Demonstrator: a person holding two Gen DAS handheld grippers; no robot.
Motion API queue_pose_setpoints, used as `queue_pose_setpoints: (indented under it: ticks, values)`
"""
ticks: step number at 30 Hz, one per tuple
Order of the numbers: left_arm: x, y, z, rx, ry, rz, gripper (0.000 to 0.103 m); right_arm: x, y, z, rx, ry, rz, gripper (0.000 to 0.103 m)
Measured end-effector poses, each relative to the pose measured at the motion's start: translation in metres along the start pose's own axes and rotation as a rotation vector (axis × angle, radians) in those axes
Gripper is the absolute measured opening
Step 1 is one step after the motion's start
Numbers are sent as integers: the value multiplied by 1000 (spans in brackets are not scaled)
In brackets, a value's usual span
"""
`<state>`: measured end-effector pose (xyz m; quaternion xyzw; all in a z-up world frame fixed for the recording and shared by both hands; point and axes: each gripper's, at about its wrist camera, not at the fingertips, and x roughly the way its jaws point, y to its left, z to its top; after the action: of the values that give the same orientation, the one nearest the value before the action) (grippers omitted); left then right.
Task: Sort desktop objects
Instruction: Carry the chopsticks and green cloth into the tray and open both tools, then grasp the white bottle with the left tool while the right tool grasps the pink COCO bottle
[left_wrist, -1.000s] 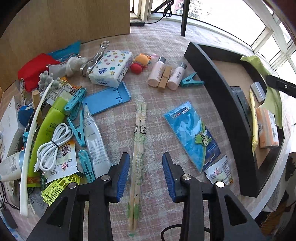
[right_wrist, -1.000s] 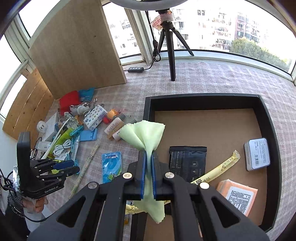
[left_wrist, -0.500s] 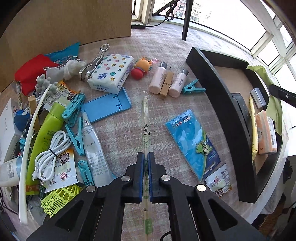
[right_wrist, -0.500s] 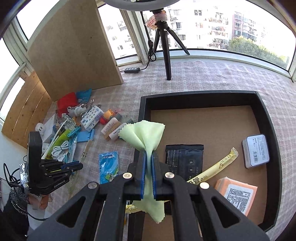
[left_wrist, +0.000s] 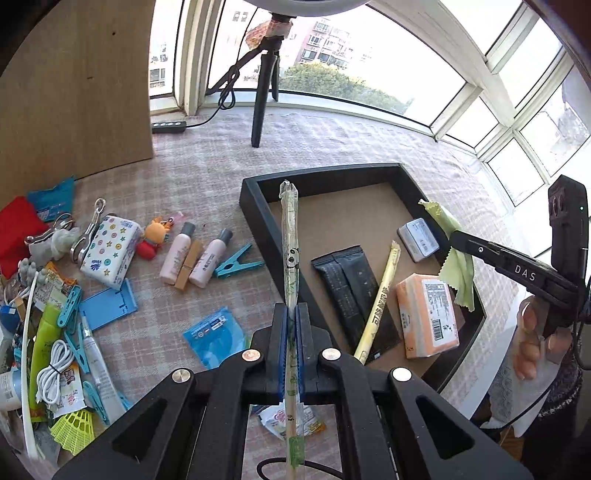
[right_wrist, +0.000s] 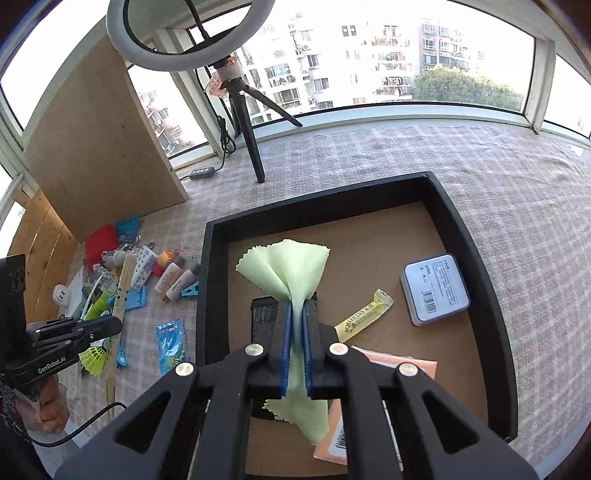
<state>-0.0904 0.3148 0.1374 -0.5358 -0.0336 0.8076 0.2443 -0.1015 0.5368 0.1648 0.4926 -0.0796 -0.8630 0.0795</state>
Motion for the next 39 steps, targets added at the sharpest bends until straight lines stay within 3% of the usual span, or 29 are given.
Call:
queue_pose_setpoints:
  ticks: [8,9,10,11,12,13,16,25,30,35,39]
  values:
    - [21,-89,24,118,-5,-82,5,-15,-54,-8,83,-6,-95,6]
    - [24,-97,25,124,-6,-84,12,-16,-58,-8,86,-7,-99,7]
    - [28,-104,26,129,4,-82,32,-17,-60,-9,87,-9,-102,12]
    - [31,-109,26,136,11,-80,42,-18,-63,-9,95,-8,-111,19]
    - [32,-113,25,144,6,-80,47,-19,-65,-10,102,-11,-119,33]
    - [32,-115,24,154,3,-75,46,-20,-66,-10,102,-18,-124,40]
    - [32,-116,19,175,6,-57,46,-22,-63,-10,91,-26,-125,40]
    - [25,-60,10,89,0,11,45,-5,-29,-9,38,5,-60,41]
    - [19,-11,-4,37,8,66,45,6,2,-11,7,23,3,47]
    - [14,47,-18,-37,16,127,44,14,39,-12,-30,35,67,48]
    - [13,84,-17,-81,18,152,34,24,75,-14,-71,54,128,47]
